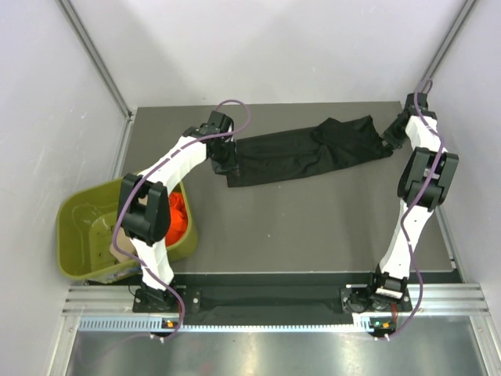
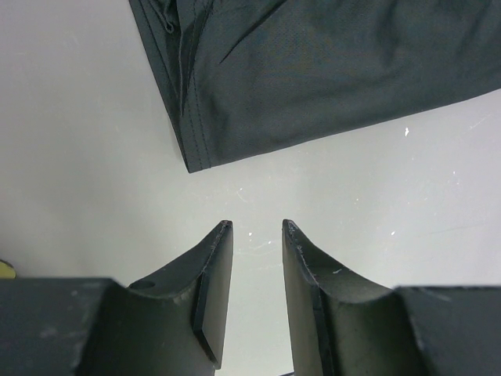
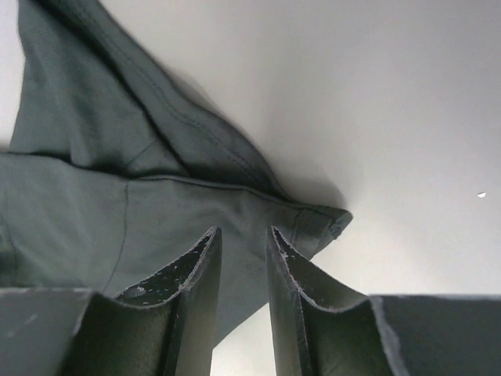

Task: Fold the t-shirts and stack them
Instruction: Fold the tshirt

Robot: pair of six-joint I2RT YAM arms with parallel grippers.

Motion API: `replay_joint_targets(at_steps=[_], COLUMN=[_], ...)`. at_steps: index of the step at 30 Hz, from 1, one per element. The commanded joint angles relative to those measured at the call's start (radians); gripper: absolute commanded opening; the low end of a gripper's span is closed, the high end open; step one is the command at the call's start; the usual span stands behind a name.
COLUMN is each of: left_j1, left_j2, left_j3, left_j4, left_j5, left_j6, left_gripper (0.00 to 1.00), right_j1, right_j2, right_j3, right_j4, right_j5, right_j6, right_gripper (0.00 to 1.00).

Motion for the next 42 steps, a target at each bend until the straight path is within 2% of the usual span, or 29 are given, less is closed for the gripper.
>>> replay_joint_targets(at_steps=[1,18,27,42], left_j1=[0.002,0.002,0.002,0.002], left_j2=[0.003,0.015,0.017,0.020], left_j3=[0.031,0.038,0.044,0.051], left_j4=[0.015,0.016,0.015,0.015], left_j5=[0.004,0.006,0.011,0.012], left_j6=[0.009,0.000,-0.004,-0.008], left_gripper=[0.37,0.37,0.37,0.37], right_j1=[0.008,0.027,0.027,-0.002], right_j2=[0.020,0.089,0.093,-0.060], right_j3=[0.054,0.107,0.133,0.046], right_j4=[-0.026,-0.060,-0.076,-0.115], right_j5=[0.052,0.127,0.124,0.145], right_j6=[-0.002,-0.060,-0.069,-0.102], right_gripper=[0.30,0.27,0.00,0.00])
